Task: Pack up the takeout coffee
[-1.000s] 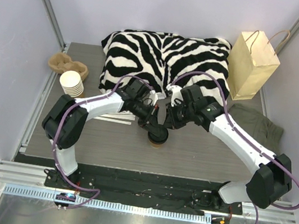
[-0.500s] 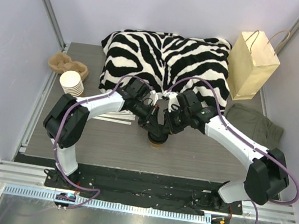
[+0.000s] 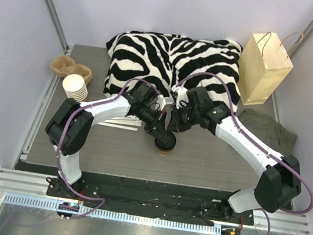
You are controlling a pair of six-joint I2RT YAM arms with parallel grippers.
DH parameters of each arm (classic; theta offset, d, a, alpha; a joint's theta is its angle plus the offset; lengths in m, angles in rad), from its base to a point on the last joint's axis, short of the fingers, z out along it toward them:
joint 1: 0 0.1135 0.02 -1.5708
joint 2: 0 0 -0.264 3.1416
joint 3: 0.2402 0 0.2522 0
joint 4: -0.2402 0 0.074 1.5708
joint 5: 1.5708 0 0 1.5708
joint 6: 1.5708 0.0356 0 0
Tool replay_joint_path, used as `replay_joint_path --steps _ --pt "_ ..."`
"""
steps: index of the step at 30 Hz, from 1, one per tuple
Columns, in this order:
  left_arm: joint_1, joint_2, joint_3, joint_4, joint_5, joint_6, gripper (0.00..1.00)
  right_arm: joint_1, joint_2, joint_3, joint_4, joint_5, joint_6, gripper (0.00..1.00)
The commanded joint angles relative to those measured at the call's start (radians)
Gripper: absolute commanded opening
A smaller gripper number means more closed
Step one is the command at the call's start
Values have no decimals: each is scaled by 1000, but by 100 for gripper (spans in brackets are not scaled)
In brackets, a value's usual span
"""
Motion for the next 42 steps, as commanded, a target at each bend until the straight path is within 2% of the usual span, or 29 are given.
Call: replay_joint_path --steps 1,5,9,17,22,35,39,42 --pt "6 36 2 -66 -91 63 0 0 23 -87 69 23 10 7" --pt "6 36 1 -75 -95 74 0 1 53 -170 99 65 14 7" --pt "6 36 1 -81 -95 79 0 -2 43 -168 74 60 10 6" --pt "6 33 4 -83 -100 79 0 -6 -14 9 10 -3 5 7" --pt "6 27 1 -81 -98 80 0 -6 4 50 2 0 10 7" --pt "6 30 -1 -78 -98 80 0 -5 87 -174 116 39 31 6" --pt "6 28 -2 -80 -101 82 0 -5 62 -162 91 37 17 6" --pt "6 27 -1 -78 -101 80 0 -6 29 -93 35 -7 -3 6"
